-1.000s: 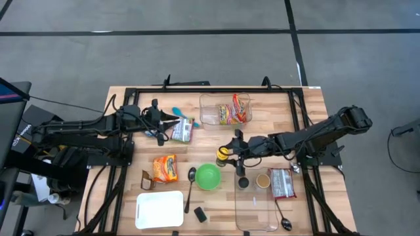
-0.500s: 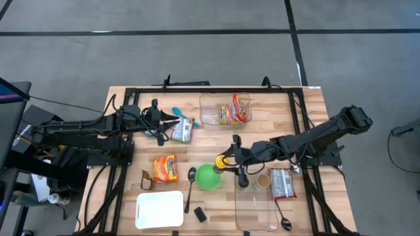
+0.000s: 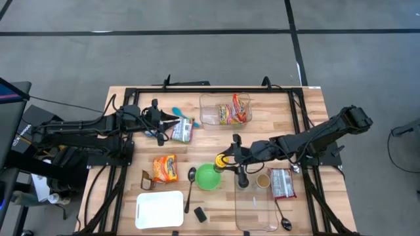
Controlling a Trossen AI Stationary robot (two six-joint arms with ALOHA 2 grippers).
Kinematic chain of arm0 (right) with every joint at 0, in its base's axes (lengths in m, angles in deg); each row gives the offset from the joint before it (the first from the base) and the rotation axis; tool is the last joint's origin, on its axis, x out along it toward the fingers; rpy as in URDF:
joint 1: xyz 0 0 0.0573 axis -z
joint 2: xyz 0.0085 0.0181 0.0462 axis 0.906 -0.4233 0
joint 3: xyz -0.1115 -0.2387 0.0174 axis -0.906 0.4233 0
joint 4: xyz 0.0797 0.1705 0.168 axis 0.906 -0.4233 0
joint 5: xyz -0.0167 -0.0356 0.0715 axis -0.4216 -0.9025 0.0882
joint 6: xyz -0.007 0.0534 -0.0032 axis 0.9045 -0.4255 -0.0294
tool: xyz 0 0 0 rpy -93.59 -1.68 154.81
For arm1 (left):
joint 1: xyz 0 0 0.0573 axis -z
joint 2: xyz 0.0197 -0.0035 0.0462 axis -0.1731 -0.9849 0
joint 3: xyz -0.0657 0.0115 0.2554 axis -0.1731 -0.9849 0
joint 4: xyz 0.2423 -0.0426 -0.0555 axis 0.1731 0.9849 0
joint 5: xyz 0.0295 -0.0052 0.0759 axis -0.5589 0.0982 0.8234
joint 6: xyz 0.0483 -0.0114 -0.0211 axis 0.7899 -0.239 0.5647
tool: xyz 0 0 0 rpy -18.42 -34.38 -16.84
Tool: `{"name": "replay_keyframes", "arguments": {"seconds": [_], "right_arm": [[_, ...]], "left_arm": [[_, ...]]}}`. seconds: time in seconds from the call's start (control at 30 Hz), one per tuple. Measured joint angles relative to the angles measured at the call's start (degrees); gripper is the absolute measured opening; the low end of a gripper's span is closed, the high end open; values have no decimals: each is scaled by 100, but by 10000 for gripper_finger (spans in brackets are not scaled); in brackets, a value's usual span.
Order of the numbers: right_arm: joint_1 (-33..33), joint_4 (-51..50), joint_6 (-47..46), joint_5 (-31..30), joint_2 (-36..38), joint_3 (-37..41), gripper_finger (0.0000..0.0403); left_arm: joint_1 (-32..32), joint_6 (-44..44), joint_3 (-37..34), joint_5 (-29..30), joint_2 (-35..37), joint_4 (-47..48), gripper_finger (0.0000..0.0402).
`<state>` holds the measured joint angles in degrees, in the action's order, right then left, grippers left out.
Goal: Pick & Place Food Item
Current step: Put the black seasoning into the bottom transparent bin
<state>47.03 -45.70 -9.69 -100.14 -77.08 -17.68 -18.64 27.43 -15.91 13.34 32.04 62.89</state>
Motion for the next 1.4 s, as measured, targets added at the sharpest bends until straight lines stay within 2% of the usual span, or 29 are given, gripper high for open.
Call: {"name": "replay_keyframes", "arguments": {"seconds": [0.23, 0.47, 0.9, 1.03, 1.2, 1.4], "right_arm": [[-333, -111, 1, 56, 219, 2, 212], [-942, -775, -170, -53, 760, 1, 213], [-2480, -1567, -715, -1642, 1002, 2, 214], [-2830, -1875, -1411, -2055, 927, 2, 214], [-3035, -2291, -2268, -2149, 819, 2, 214], [-3213, -2323, -2302, -2303, 288, 2, 214]], "left_arm": [[0, -1, 0, -2, 0, 0, 62], [0, -1, 0, 0, 0, -29, 62], [0, 1, 2, 0, 0, -72, 62], [1, 0, 0, 0, -1, -76, 62], [0, 0, 1, 0, -1, -79, 62], [1, -1, 2, -1, 0, -85, 62]]}}
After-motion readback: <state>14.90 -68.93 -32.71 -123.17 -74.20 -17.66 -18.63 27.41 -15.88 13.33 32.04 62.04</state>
